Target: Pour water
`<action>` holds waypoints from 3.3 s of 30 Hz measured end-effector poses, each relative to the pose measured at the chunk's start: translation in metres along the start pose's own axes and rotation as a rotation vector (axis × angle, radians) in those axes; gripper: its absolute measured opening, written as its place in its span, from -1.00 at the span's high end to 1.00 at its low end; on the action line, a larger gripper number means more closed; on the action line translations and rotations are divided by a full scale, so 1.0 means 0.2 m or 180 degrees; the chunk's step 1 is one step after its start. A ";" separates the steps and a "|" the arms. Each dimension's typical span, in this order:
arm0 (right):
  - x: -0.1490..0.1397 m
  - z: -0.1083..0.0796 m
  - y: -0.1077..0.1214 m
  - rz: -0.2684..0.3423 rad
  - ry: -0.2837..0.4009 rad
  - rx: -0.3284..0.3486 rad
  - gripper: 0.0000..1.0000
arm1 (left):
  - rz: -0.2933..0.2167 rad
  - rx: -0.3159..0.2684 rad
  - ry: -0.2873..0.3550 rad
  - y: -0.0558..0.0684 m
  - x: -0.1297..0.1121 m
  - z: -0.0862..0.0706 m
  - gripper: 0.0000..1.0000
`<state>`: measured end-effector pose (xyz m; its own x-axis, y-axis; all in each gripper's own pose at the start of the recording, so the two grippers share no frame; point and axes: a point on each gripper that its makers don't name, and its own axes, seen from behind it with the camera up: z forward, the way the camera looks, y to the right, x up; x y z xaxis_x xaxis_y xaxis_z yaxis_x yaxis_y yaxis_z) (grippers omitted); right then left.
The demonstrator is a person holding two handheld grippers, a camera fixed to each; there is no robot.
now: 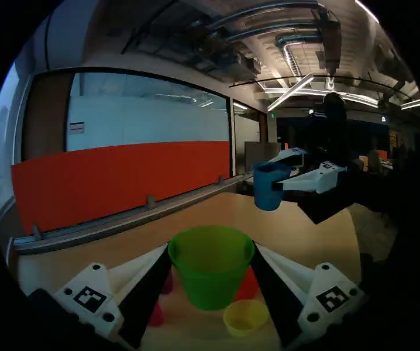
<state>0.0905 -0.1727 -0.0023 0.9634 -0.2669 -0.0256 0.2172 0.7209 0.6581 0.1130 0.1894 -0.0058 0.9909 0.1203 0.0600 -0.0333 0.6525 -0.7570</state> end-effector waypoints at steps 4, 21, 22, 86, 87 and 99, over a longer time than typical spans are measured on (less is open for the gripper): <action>0.06 0.01 -0.01 -0.0134 0.0014 0.0025 -0.83 | 0.0011 -0.0033 0.0006 0.02 0.00 0.01 -0.78; 0.22 0.09 -0.03 -0.0731 0.0011 0.0115 -0.83 | 0.0009 -0.0113 0.0042 0.08 0.01 0.04 -0.78; 0.23 0.10 -0.03 -0.0762 0.0011 0.0114 -0.83 | 0.0009 -0.0119 0.0041 0.09 0.01 0.05 -0.78; 0.73 0.44 -0.05 -0.2891 0.0218 0.0041 -0.82 | 0.0040 -0.0180 0.0084 0.15 0.05 0.09 -0.77; 0.73 0.44 -0.05 -0.2903 0.0220 0.0035 -0.82 | 0.0040 -0.0181 0.0083 0.15 0.05 0.09 -0.77; 0.76 0.44 -0.04 -0.3054 0.0255 -0.0033 -0.82 | 0.0055 -0.0195 0.0070 0.15 0.04 0.09 -0.76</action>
<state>0.2209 -0.2748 0.0549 0.3825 -0.7017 -0.6012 0.9194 0.2242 0.3233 0.1172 0.2238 -0.0172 0.9929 0.1141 0.0329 -0.0430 0.6033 -0.7964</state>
